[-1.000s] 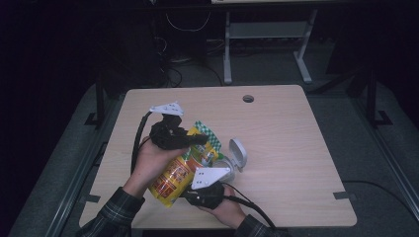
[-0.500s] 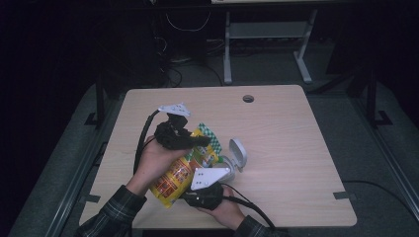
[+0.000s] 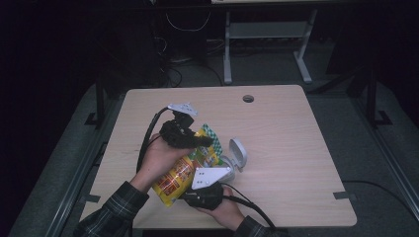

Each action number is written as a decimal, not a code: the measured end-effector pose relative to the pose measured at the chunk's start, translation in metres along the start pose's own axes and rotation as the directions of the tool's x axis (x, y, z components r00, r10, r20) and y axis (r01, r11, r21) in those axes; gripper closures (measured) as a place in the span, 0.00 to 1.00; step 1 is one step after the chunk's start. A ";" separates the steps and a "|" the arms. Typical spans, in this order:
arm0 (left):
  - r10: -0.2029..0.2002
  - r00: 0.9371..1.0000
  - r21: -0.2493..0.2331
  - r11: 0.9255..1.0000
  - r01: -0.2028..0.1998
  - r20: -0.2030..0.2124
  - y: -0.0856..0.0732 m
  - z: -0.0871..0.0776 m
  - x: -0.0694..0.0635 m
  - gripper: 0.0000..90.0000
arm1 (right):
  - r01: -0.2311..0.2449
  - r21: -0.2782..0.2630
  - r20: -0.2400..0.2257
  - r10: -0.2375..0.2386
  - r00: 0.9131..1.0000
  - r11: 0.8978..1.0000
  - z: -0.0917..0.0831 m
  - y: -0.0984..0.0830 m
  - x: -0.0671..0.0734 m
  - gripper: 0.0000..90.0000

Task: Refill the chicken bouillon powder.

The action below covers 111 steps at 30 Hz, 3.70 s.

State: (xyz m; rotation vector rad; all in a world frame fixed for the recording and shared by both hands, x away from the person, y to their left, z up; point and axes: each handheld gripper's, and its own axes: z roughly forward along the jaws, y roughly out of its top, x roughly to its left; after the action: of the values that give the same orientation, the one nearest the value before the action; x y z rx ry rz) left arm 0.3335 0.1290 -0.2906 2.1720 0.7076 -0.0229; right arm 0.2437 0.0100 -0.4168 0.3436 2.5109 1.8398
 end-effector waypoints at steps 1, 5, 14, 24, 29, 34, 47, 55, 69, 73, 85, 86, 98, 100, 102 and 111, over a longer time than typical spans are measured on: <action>0.006 1.000 0.005 1.000 -0.006 0.000 0.000 0.001 0.000 1.00 | 0.000 -0.001 0.000 0.000 1.000 1.000 0.000 0.000 0.000 1.00; 0.005 1.000 0.033 0.999 -0.005 -0.007 0.002 0.004 0.002 1.00 | -0.003 0.002 -0.003 0.003 1.000 1.000 0.000 0.000 0.000 1.00; 0.002 1.000 0.063 0.998 0.000 -0.018 0.005 0.009 0.003 1.00 | -0.008 -0.006 -0.010 0.008 1.000 1.000 0.000 0.000 0.000 1.00; 0.005 1.000 0.089 0.996 -0.003 -0.019 0.010 0.013 0.003 1.00 | -0.015 -0.009 -0.011 0.015 1.000 1.000 -0.003 0.002 -0.001 1.00; 0.006 1.000 0.097 0.995 -0.004 -0.021 0.010 0.013 0.003 1.00 | -0.017 -0.012 -0.013 0.017 1.000 1.000 -0.002 0.002 -0.001 1.00; 0.004 1.000 0.096 0.995 -0.002 -0.022 0.010 0.014 0.003 1.00 | -0.018 -0.012 -0.014 0.017 1.000 1.000 -0.002 0.001 -0.001 1.00; 0.010 1.000 0.112 0.994 -0.008 -0.024 0.011 0.015 0.004 1.00 | -0.020 -0.014 -0.016 0.020 1.000 1.000 -0.002 0.001 -0.001 1.00; 0.006 1.000 0.120 0.993 -0.003 -0.023 0.012 0.016 0.003 1.00 | -0.020 -0.018 -0.018 0.020 1.000 1.000 -0.003 0.002 -0.001 1.00; -0.001 1.000 0.140 0.990 0.004 -0.022 0.014 0.020 0.003 1.00 | -0.027 -0.025 -0.021 0.026 0.999 0.999 -0.003 0.002 0.000 1.00; 0.005 1.000 0.153 0.988 -0.002 -0.020 0.014 0.021 0.004 1.00 | -0.029 -0.026 -0.023 0.029 0.999 0.999 -0.003 0.002 0.000 1.00; -0.003 1.000 0.166 0.986 0.006 -0.022 0.017 0.024 0.004 1.00 | -0.039 -0.034 -0.026 0.038 0.999 0.999 -0.004 0.002 -0.001 1.00; -0.003 1.000 0.168 0.986 0.006 -0.022 0.017 0.024 0.004 1.00 | -0.038 -0.035 -0.026 0.038 0.999 0.999 -0.004 0.002 -0.001 1.00; -0.008 1.000 0.185 0.983 0.013 -0.026 0.019 0.026 0.004 1.00 | -0.043 -0.042 -0.030 0.041 0.999 0.998 -0.004 0.002 -0.001 1.00; 0.000 1.000 0.193 0.981 0.005 -0.026 0.019 0.026 0.005 1.00 | -0.043 -0.043 -0.031 0.042 0.999 0.998 -0.004 0.002 -0.001 1.00; -0.007 1.000 0.189 0.982 0.012 -0.027 0.019 0.027 0.005 1.00 | -0.048 -0.042 -0.032 0.046 0.998 0.998 -0.004 0.002 -0.001 1.00; 0.000 0.999 0.208 0.978 0.008 -0.036 0.022 0.029 0.003 1.00 | -0.054 -0.050 -0.034 0.052 0.998 0.997 -0.005 0.003 -0.001 1.00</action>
State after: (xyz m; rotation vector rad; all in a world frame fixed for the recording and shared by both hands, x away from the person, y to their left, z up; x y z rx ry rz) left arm 0.3534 0.0988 -0.2947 2.3763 0.7587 -0.0635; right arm 0.2444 0.0063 -0.4131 0.3857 2.4947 1.9400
